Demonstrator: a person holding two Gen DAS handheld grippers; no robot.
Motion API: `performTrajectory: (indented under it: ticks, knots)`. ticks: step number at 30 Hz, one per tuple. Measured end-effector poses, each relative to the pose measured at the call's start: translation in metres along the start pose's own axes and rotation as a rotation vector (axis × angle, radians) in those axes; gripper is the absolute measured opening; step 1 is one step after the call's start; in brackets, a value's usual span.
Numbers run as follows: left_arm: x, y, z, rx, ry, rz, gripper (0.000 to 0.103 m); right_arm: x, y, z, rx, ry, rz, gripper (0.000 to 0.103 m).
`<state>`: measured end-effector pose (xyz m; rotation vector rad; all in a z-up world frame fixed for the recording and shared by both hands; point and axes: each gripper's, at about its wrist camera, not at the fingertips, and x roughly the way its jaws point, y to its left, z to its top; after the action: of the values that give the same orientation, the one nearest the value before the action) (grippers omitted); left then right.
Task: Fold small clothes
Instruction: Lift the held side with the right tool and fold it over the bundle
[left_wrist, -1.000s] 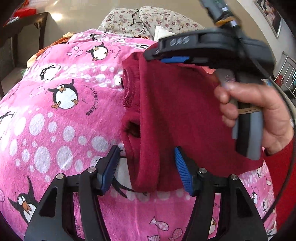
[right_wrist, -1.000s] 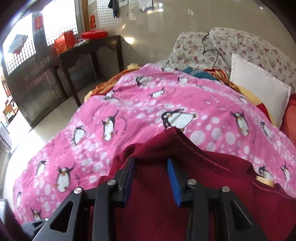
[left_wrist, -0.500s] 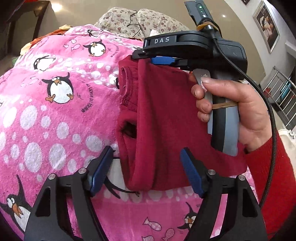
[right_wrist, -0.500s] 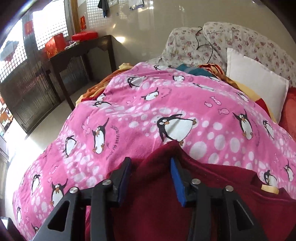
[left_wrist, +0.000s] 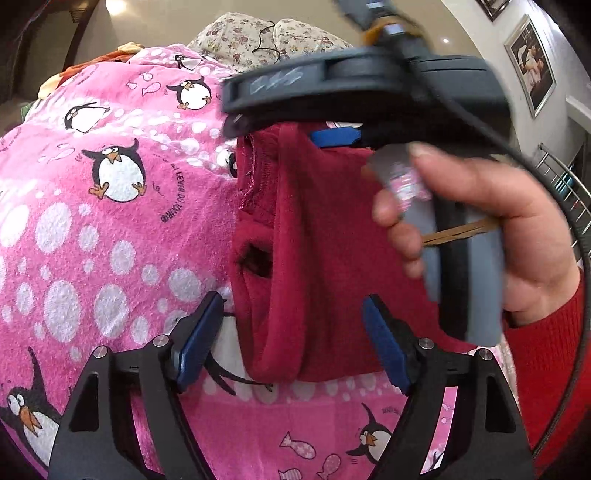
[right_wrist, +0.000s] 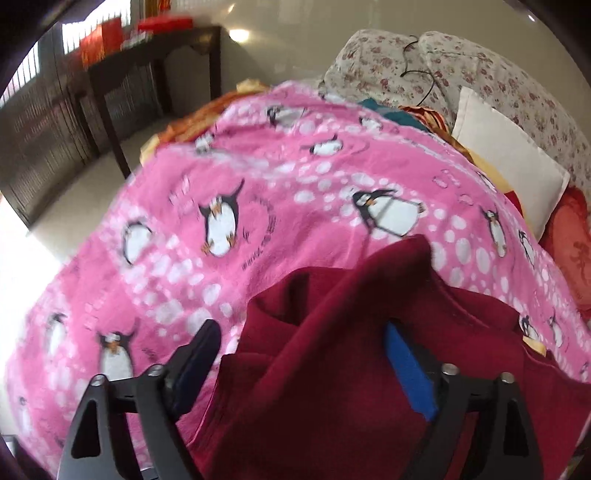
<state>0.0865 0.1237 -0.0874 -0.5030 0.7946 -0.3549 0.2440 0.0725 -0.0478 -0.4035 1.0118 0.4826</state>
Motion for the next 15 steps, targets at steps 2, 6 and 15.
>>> performTrajectory:
  ticks: [2,6,15]
  knots:
    - [-0.001,0.004,0.003,-0.002,0.0,-0.004,0.079,0.008,0.011,-0.001,-0.069,0.002,-0.078,0.092]
    - [-0.003,0.007,0.004,0.002,-0.003,-0.005,0.079,0.002,0.01,-0.011,-0.115,-0.051,-0.149,0.062]
    - [0.005,-0.013,0.003,0.052,-0.01,0.049,0.086,-0.072,-0.059,-0.039,0.089,-0.18,0.216,0.025]
